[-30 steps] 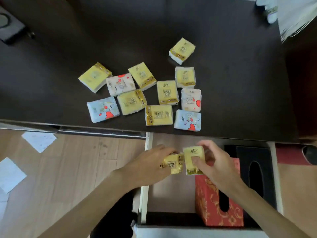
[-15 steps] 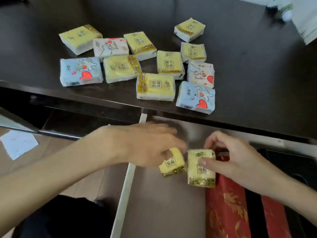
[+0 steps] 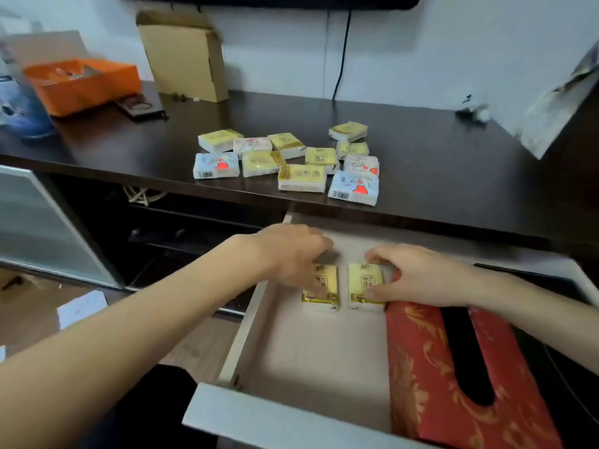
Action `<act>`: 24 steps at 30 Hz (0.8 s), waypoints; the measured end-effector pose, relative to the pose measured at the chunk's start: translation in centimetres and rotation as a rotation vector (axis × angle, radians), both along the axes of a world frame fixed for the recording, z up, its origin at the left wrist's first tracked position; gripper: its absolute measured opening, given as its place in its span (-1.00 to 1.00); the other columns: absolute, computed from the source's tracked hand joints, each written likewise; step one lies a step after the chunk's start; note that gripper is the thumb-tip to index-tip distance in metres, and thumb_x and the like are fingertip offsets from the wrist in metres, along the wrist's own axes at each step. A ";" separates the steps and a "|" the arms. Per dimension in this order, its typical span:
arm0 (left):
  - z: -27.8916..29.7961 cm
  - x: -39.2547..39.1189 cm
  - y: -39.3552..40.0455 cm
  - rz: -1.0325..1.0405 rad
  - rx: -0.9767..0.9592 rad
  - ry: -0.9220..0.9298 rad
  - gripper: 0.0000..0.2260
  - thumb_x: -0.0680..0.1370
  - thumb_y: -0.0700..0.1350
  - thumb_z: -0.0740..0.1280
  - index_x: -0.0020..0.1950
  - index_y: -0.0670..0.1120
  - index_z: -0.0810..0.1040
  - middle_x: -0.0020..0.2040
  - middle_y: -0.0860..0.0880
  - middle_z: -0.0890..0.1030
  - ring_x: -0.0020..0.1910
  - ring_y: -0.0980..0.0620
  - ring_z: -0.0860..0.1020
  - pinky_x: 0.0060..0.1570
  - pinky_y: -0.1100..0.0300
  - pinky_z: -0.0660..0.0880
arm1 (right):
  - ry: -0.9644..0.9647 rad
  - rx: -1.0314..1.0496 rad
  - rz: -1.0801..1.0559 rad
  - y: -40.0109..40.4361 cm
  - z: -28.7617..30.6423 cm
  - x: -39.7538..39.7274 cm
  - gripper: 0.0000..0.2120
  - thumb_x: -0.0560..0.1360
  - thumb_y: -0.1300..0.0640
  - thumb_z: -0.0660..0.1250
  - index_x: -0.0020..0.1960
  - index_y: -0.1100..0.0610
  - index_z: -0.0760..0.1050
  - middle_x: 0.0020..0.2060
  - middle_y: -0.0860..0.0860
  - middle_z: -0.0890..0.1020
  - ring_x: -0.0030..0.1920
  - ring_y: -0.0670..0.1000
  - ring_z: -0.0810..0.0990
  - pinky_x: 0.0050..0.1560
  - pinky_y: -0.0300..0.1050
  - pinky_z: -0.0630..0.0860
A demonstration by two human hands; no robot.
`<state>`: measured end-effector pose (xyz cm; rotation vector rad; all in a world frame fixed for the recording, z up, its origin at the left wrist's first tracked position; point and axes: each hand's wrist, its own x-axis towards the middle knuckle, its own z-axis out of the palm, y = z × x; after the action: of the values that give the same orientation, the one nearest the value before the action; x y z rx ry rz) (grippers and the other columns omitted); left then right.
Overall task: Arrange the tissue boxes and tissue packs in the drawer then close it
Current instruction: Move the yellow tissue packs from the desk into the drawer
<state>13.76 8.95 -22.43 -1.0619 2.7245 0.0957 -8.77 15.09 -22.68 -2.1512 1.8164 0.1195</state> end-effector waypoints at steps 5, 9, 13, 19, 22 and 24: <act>0.0 0.4 0.7 -0.028 0.003 -0.082 -0.36 0.32 0.35 0.46 0.27 0.03 0.47 0.09 0.03 0.57 0.07 -0.04 0.54 0.10 0.04 0.47 | 0.081 0.119 0.023 -0.6 0.8 0.7 0.11 0.27 -0.40 0.50 0.65 0.02 0.17 0.58 -0.01 0.36 0.53 0.04 0.36 0.47 -0.03 0.35; -0.5 -0.3 0.3 -0.006 0.034 -0.017 -0.57 0.38 0.21 0.47 0.15 0.07 0.51 -0.02 0.06 0.56 -0.04 -0.02 0.52 -0.04 0.07 0.46 | 0.156 0.136 0.063 -1.6 0.4 1.6 -0.32 0.18 -0.31 0.55 0.18 -0.03 0.50 0.13 -0.01 0.62 0.09 0.08 0.61 0.15 0.08 0.59; -1.3 -0.6 0.0 -0.040 -0.042 -0.015 -0.58 0.42 0.15 0.42 0.21 0.02 0.51 0.13 -0.02 0.57 0.12 -0.08 0.53 0.14 0.02 0.39 | 0.171 0.090 0.040 -2.4 -0.7 2.3 -0.45 0.17 -0.17 0.58 0.06 0.03 0.53 0.00 0.01 0.62 -0.01 0.11 0.62 0.00 0.04 0.63; -1.8 -0.6 -0.9 -0.026 -0.026 -0.022 -0.55 0.43 0.12 0.37 0.28 0.02 0.48 0.16 -0.03 0.57 0.16 -0.06 0.51 0.26 0.02 0.27 | 0.206 -0.026 0.047 -3.4 -1.2 2.5 -0.49 0.21 -0.25 0.54 0.03 0.00 0.54 -0.08 -0.05 0.55 -0.08 0.11 0.52 -0.24 -0.04 0.35; -2.1 -0.8 -1.4 -0.021 -0.026 0.013 -0.61 0.43 0.11 0.36 0.22 0.02 0.50 0.10 -0.01 0.61 0.11 -0.05 0.54 0.23 0.04 0.27 | 0.195 -0.056 0.022 -3.7 -1.4 2.7 -0.53 0.23 -0.22 0.51 0.01 0.01 0.52 -0.13 -0.03 0.53 -0.11 0.13 0.51 -0.34 -0.07 0.27; -2.2 -0.8 -1.7 -0.016 -0.037 0.021 -0.61 0.44 0.12 0.35 0.22 0.02 0.51 0.10 -0.01 0.62 0.10 -0.06 0.56 0.25 0.03 0.28 | 0.174 -0.070 0.019 -3.7 -1.7 2.7 -0.56 0.23 -0.16 0.50 0.01 0.00 0.49 -0.14 -0.03 0.53 -0.14 0.13 0.52 -0.38 -0.09 0.27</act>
<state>12.95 7.28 -24.67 -1.0546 2.7636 0.0553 -6.12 11.40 -24.35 -2.2701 1.9204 0.2579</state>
